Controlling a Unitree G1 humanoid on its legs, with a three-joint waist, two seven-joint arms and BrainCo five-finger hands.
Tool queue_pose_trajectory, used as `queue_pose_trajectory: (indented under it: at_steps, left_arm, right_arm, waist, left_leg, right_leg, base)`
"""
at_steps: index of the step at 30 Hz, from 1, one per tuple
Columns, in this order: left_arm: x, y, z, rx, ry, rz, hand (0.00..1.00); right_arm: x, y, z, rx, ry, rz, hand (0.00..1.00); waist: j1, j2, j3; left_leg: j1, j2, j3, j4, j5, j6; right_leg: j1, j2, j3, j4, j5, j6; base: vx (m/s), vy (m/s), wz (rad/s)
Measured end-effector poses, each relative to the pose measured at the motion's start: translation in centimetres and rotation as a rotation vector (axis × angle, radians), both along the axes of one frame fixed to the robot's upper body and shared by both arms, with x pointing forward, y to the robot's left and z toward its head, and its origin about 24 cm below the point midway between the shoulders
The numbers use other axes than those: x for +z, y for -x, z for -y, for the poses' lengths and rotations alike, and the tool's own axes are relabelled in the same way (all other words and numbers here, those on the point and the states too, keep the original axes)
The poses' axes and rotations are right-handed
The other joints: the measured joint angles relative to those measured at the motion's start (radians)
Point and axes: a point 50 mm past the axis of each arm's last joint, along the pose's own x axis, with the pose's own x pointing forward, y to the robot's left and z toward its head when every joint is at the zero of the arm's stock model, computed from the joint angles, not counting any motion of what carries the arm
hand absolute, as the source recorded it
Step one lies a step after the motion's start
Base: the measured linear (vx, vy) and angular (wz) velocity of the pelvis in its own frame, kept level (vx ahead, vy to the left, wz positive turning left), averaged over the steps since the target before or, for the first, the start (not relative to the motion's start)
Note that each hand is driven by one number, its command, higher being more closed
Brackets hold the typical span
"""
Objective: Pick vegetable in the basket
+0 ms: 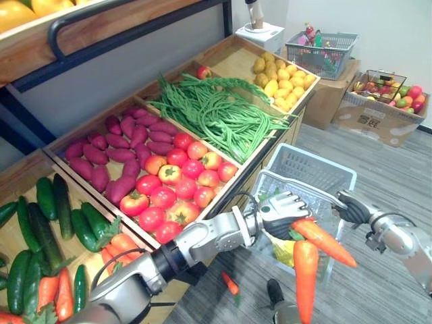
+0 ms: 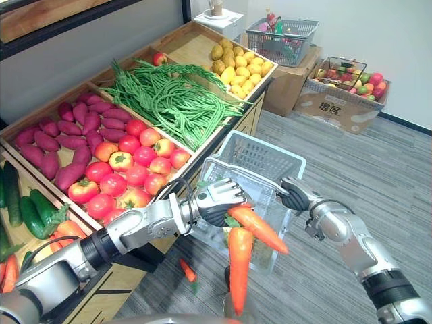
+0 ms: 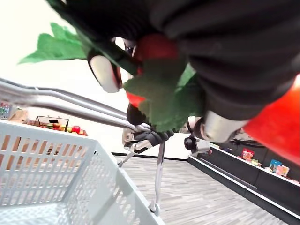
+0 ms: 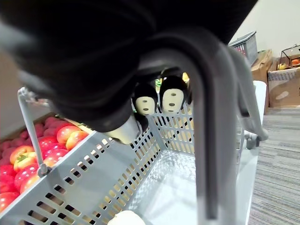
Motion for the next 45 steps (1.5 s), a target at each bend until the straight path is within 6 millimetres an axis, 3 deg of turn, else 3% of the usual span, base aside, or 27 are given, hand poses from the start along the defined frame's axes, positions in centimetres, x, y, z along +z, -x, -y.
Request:
queue_pose_trajectory:
  at_steps: [12,22,31,32,37,45]
  left_arm:
    - [-2.6,-1.5,1.1,0.090,-0.068,-0.095,1.00]
    - [-5.7,-3.5,-0.8,0.229,-0.203,-0.143,1.00]
    - [-5.8,-5.5,-2.7,0.351,-0.225,-0.152,1.00]
    - [-5.8,-5.9,-3.2,0.382,-0.230,-0.151,0.00]
    - [-6.1,-6.8,-4.4,0.457,-0.253,-0.150,0.00]
    - [-5.8,-7.6,-4.7,0.488,-0.262,-0.148,0.00]
  right_arm:
    - [1.6,-0.5,-1.7,0.068,-0.064,0.038,1.00]
    - [2.2,-0.5,-3.3,0.162,-0.059,0.020,1.00]
    - [3.4,-0.1,-3.9,0.228,-0.066,0.010,1.00]
    - [3.5,-0.1,-3.8,0.230,-0.058,0.008,1.00]
    - [4.0,0.2,-3.7,0.247,-0.047,-0.010,1.00]
    - [3.6,0.9,-3.3,0.241,-0.073,-0.049,1.00]
  waist:
    - [-0.003,0.002,0.000]
    - [-0.004,0.000,0.008]
    - [-0.013,-0.012,0.055]
    - [-0.017,-0.014,0.062]
    - [-0.027,-0.019,0.086]
    - [-0.030,-0.022,0.107]
  left_leg:
    - [-0.019,0.064,0.039,0.096,-0.044,0.000]
    - [-0.019,0.082,0.067,0.123,-0.062,-0.001]
    - [-0.018,0.094,0.085,0.149,-0.079,0.000]
    - [-0.019,0.094,0.086,0.149,-0.079,-0.001]
    - [-0.019,0.095,0.089,0.150,-0.080,-0.003]
    - [-0.022,0.096,0.088,0.152,-0.081,-0.003]
  right_leg:
    - [-0.033,0.033,0.028,0.002,0.012,-0.003]
    - [-0.041,0.041,0.041,-0.012,0.015,-0.002]
    - [-0.051,0.047,0.057,-0.014,0.018,0.003]
    - [-0.052,0.048,0.058,-0.014,0.018,0.003]
    - [-0.055,0.051,0.064,-0.014,0.019,0.004]
    - [-0.057,0.052,0.065,-0.015,0.019,0.005]
  base:
    - [-0.02,0.004,-0.11]
    - [0.01,0.015,-0.06]
    - [0.00,0.015,-0.06]
    - [0.00,0.000,0.00]
    - [0.00,0.004,-0.03]
    - [0.00,0.000,0.00]
